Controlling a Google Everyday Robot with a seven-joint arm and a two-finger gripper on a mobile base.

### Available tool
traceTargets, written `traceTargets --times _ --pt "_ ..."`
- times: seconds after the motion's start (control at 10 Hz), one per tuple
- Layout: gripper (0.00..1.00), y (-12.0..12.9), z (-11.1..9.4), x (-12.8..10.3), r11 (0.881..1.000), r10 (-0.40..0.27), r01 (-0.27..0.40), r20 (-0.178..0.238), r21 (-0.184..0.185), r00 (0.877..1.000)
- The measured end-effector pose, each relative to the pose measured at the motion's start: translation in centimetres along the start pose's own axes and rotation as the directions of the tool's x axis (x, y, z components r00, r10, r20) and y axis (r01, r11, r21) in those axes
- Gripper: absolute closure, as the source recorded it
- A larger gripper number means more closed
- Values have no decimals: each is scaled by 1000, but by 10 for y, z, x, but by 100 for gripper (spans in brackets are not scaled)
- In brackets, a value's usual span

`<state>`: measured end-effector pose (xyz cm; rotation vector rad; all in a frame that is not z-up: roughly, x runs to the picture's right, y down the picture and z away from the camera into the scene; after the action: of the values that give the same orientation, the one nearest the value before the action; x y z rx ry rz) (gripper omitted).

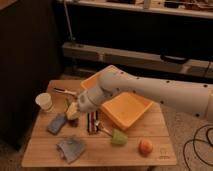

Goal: Place grapes in table surface

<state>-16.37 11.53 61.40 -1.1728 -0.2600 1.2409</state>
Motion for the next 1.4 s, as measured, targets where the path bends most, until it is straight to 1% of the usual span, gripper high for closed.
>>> traceTargets --times 0.1,0.2,0.3,0.5,0.6,0.7,1.0,1.1,1.4 --pt "100 5 12 2 1000 -19 19 -11 6 1000" --pt "100 3 22 3 999 -31 31 -16 24 999" --pt "100 -2 33 1 998 -37 38 -19 52 999" --pt "100 -6 44 0 996 -49 50 -18 72 999" --pt "100 -10 49 0 996 -50 51 -15 74 999" --pt "100 -17 61 0 996 -51 52 -16 70 999" --pt "100 -25 73 -2 996 -53 54 -16 68 998" --pt "100 -29 81 -2 996 -54 56 -20 66 998" --pt "100 -37 93 -2 997 -39 40 -22 60 999"
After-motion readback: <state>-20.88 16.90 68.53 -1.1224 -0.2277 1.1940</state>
